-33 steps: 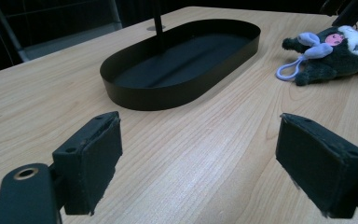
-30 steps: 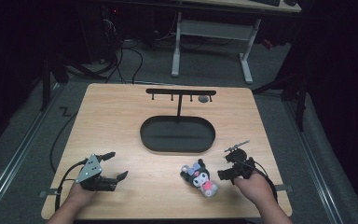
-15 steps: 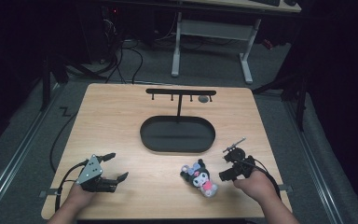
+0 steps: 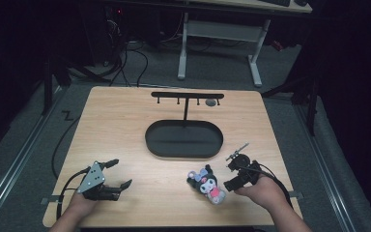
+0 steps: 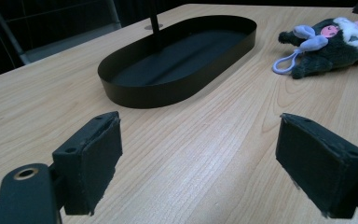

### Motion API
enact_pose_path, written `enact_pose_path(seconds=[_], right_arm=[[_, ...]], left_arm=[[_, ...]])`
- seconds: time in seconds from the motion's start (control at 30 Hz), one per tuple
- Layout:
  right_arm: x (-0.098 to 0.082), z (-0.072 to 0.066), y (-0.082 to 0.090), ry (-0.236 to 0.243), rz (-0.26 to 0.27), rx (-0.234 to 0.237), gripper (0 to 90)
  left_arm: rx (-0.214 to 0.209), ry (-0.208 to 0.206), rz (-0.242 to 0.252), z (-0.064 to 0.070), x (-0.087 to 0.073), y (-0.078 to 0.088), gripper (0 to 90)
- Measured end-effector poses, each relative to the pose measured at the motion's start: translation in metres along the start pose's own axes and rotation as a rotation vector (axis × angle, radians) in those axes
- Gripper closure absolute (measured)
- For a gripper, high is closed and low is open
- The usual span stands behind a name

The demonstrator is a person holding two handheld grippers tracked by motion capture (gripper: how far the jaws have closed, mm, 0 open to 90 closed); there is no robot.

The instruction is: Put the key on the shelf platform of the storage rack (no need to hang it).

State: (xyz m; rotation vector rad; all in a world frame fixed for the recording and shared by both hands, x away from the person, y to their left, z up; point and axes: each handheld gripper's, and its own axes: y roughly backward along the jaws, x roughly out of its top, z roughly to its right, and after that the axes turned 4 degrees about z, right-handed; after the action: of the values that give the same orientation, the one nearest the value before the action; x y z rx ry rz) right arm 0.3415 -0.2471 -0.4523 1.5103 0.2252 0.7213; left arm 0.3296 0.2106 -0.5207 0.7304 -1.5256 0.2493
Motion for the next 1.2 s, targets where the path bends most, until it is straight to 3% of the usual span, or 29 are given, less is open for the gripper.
enact_pose_path(seconds=[0.17,0.3,0.4,0.47,0.7,0.8,0.97,1.1,1.13,1.2], right_arm=[[0.005,-0.01,0.01,0.013,0.033,0.013,14.1],[0.009,-0.025,0.019,-0.027,0.069,0.054,9.4],[0.008,-0.035,0.018,-0.047,0.063,0.079,8.0],[0.009,-0.037,0.017,-0.037,0.06,0.082,7.8],[0.01,-0.056,0.004,0.019,0.026,0.096,6.7],[0.009,-0.062,-0.003,0.006,0.016,0.097,6.6],[0.008,-0.068,-0.015,0.03,0.001,0.099,7.0],[0.006,-0.07,-0.02,0.02,0.001,0.1,7.6],[0.005,-0.073,-0.022,-0.005,-0.012,0.085,9.0],[0.004,-0.072,-0.024,0.017,-0.004,0.082,9.9]], left_arm=[[-0.003,0.002,0.0,0.0,0.0,-0.001,15.4],[-0.004,0.008,0.001,-0.001,0.0,-0.001,15.3],[-0.005,0.009,-0.003,-0.001,0.0,-0.002,15.4],[-0.005,0.008,-0.005,-0.001,0.001,-0.002,15.4],[-0.01,0.005,-0.003,-0.001,0.0,-0.002,15.4],[-0.011,0.006,-0.002,-0.001,0.0,-0.002,15.4],[-0.012,0.005,-0.002,-0.001,0.0,-0.002,15.4],[-0.014,0.001,-0.003,-0.001,0.001,-0.002,15.4],[-0.014,0.002,-0.003,-0.001,0.001,-0.002,15.3],[-0.013,0.003,-0.002,-0.001,0.0,-0.002,15.4]])
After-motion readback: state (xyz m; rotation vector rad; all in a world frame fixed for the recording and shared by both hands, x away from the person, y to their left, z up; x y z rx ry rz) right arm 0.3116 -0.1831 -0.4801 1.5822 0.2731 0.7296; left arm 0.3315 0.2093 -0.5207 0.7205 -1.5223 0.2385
